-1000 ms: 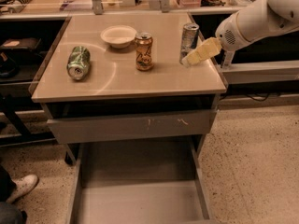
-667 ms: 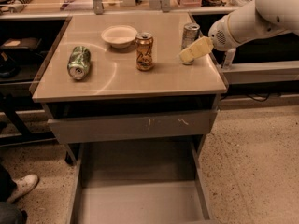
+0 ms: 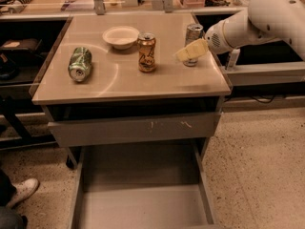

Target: Place redbull can into middle drawer

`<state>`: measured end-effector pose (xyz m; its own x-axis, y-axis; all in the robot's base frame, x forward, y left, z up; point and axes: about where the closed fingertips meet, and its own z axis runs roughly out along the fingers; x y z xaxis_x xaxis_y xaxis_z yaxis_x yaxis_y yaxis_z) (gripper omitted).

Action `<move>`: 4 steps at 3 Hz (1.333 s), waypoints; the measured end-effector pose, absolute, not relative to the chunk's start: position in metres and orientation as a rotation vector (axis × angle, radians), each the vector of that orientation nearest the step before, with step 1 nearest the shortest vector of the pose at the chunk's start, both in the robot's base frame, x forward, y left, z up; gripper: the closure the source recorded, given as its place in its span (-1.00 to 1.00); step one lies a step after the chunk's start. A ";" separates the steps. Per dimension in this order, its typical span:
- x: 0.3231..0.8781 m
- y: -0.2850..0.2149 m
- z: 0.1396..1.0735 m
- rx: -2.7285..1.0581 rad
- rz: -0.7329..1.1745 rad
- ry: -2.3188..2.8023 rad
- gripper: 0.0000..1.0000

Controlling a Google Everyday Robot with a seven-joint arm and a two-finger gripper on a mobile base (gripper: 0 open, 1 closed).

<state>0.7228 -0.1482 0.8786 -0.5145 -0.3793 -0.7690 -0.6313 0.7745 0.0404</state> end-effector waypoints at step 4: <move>0.757 -0.123 0.888 -0.763 0.470 2.085 -0.16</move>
Offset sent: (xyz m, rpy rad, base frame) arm 0.0537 0.0347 0.0276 0.1039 -0.1105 0.0674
